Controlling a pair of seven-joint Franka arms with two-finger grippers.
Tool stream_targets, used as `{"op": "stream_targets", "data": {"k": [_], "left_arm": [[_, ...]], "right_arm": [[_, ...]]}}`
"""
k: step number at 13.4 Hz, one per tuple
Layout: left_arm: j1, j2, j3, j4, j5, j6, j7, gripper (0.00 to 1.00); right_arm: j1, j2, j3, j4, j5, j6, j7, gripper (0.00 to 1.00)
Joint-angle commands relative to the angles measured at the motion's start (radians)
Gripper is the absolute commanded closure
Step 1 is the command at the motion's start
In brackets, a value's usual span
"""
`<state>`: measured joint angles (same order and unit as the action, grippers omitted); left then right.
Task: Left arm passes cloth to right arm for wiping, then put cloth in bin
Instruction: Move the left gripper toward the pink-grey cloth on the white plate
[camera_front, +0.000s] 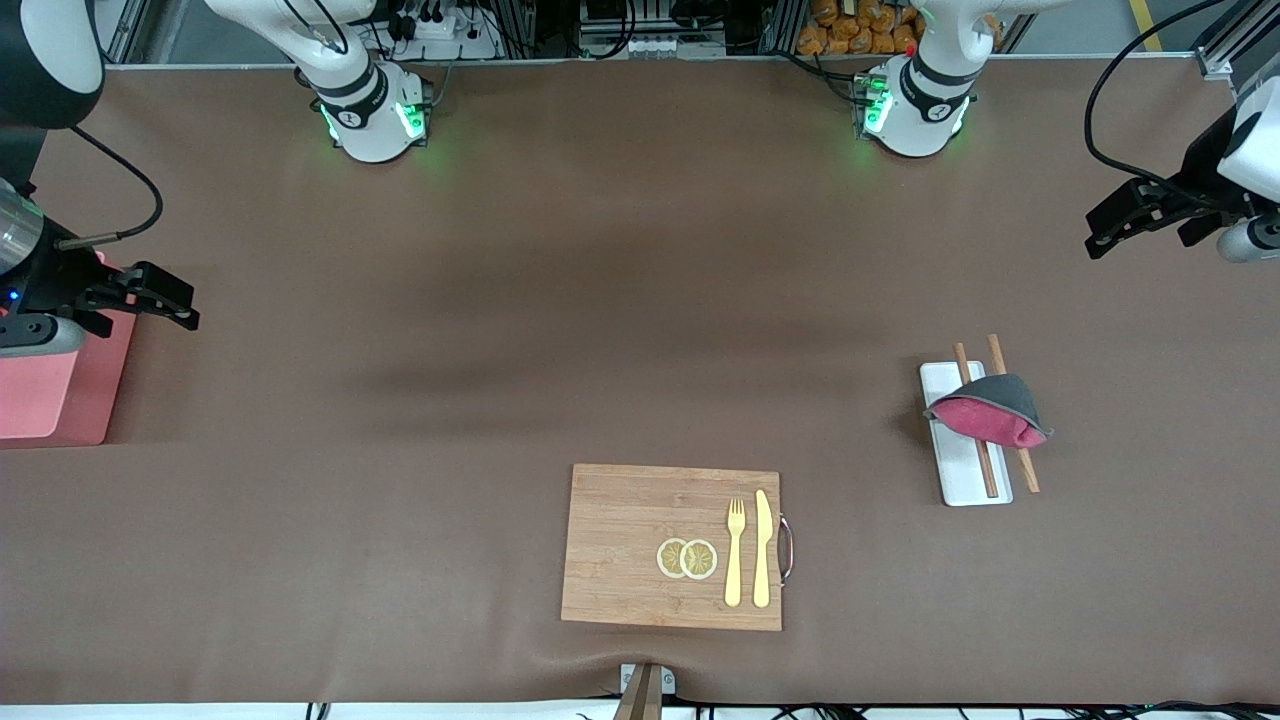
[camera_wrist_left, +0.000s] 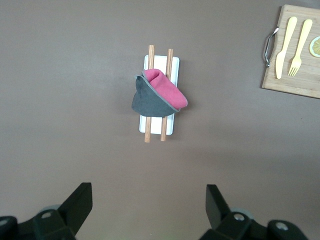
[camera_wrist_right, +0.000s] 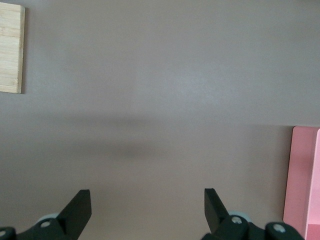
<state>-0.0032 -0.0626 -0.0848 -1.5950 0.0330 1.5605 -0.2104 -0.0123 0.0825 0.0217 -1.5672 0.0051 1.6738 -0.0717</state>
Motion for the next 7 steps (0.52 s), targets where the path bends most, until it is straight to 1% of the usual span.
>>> {"op": "stream_targets", "data": {"k": [1, 3, 5, 7], "left_arm": [[-0.014, -0.002, 0.008, 0.012, 0.018, -0.004, -0.012, 0.0], [-0.011, 0.004, 0.008, 0.013, 0.019, -0.004, -0.001, 0.0], [-0.011, 0.029, 0.002, 0.027, 0.019, -0.004, -0.006, 0.0], [0.0, 0.058, 0.002, 0.021, 0.01, 0.007, 0.026, 0.0]], "right_arm": [[-0.008, -0.003, 0.007, 0.002, -0.016, 0.003, -0.002, 0.0], [-0.008, -0.003, 0.009, 0.001, -0.016, 0.003, -0.002, 0.0], [-0.006, -0.003, 0.009, 0.001, -0.016, 0.003, -0.002, 0.0], [-0.008, -0.001, 0.007, 0.001, -0.016, 0.004, -0.002, 0.0]]}}
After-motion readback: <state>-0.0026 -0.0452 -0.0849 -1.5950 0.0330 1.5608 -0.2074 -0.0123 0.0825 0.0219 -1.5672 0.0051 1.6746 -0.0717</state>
